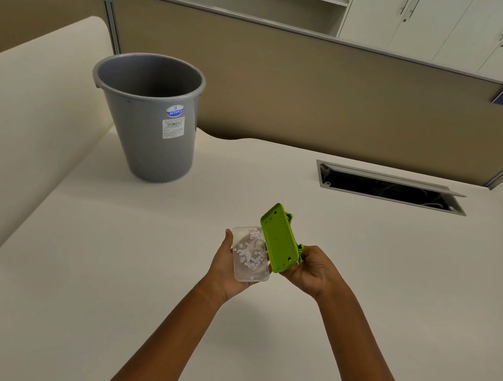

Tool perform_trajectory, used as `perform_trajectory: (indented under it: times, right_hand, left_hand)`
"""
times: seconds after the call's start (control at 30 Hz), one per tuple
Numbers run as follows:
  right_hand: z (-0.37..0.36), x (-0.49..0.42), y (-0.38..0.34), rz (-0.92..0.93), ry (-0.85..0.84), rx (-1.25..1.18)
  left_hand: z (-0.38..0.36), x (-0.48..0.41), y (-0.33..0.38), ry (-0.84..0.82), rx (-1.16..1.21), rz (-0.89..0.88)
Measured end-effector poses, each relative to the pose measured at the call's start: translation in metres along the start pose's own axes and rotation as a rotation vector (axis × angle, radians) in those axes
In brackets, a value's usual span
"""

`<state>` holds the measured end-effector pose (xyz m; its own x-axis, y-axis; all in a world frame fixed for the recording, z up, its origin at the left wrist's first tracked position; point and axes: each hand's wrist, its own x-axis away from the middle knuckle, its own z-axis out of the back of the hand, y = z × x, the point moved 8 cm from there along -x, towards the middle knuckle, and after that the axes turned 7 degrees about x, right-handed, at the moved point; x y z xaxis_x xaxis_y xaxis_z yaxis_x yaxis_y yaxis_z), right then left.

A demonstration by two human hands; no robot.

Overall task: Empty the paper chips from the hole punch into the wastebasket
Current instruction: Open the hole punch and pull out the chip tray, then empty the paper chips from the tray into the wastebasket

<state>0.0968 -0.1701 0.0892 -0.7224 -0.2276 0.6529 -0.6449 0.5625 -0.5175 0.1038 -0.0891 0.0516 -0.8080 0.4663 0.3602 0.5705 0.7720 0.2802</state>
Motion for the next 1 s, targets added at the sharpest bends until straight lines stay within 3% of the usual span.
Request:
perform_trajectory:
  times: [0.17, 0.33, 0.57, 0.77, 1.0]
  right_hand:
    - [0.007, 0.001, -0.006, 0.042, 0.043, 0.084]
    - [0.025, 0.000, -0.037, 0.240, 0.182, 0.209]
    - [0.078, -0.019, -0.063, 0.409, 0.600, 0.920]
    - [0.125, -0.031, -0.051, 0.406, 0.751, 1.062]
    - [0.146, -0.035, -0.041, 0.369, 0.780, 1.083]
  left_hand:
    - [0.007, -0.002, 0.000, 0.070, 0.030, -0.009]
    - [0.019, -0.002, 0.005, 0.109, 0.075, -0.047]
    - [0.023, -0.002, 0.010, 0.102, 0.102, -0.066]
    - [0.020, 0.001, 0.014, 0.106, 0.087, -0.067]
    - [0.020, 0.001, 0.015, 0.109, 0.065, -0.065]
